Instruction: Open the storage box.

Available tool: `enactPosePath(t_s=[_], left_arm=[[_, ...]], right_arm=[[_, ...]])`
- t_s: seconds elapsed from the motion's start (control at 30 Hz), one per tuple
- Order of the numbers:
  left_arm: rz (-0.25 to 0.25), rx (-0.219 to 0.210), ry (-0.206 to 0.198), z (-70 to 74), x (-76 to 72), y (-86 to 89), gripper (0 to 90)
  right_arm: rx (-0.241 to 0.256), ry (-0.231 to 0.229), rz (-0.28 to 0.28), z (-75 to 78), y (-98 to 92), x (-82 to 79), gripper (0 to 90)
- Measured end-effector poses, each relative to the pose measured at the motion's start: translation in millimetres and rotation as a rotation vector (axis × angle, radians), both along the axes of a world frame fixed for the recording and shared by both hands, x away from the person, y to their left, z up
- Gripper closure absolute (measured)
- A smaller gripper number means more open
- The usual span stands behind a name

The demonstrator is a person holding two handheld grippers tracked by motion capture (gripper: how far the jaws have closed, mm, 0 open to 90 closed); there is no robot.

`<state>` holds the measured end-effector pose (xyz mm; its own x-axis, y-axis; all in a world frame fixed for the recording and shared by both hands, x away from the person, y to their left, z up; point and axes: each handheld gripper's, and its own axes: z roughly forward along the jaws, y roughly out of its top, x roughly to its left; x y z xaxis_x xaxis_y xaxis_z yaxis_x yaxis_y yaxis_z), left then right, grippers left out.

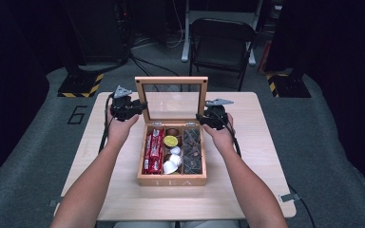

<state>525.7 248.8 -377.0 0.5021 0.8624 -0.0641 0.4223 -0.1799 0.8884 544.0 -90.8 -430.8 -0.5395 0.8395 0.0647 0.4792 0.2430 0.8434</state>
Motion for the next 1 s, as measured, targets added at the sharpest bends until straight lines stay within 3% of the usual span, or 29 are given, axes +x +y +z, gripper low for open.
enactPosePath(t_s=[0.27,0.37,0.47,1.0], left_arm=[[0.007,-0.012,0.008,-0.5,4.7,0.0,64.7],[0.003,-0.021,0.061,-2.2,7.4,0.6,63.5],[0.000,-0.038,0.068,-3.8,5.9,0.7,60.3],[0.014,-0.030,0.056,-3.7,-3.4,7.4,54.7]], right_arm=[[-0.047,-0.019,0.008,-0.2,2.3,1.6,64.4],[-0.042,-0.011,0.003,-0.1,2.4,2.0,64.6],[-0.039,-0.009,0.007,-0.1,2.1,3.1,64.7],[-0.018,0.024,-0.008,-0.3,1.8,10.4,64.8]])
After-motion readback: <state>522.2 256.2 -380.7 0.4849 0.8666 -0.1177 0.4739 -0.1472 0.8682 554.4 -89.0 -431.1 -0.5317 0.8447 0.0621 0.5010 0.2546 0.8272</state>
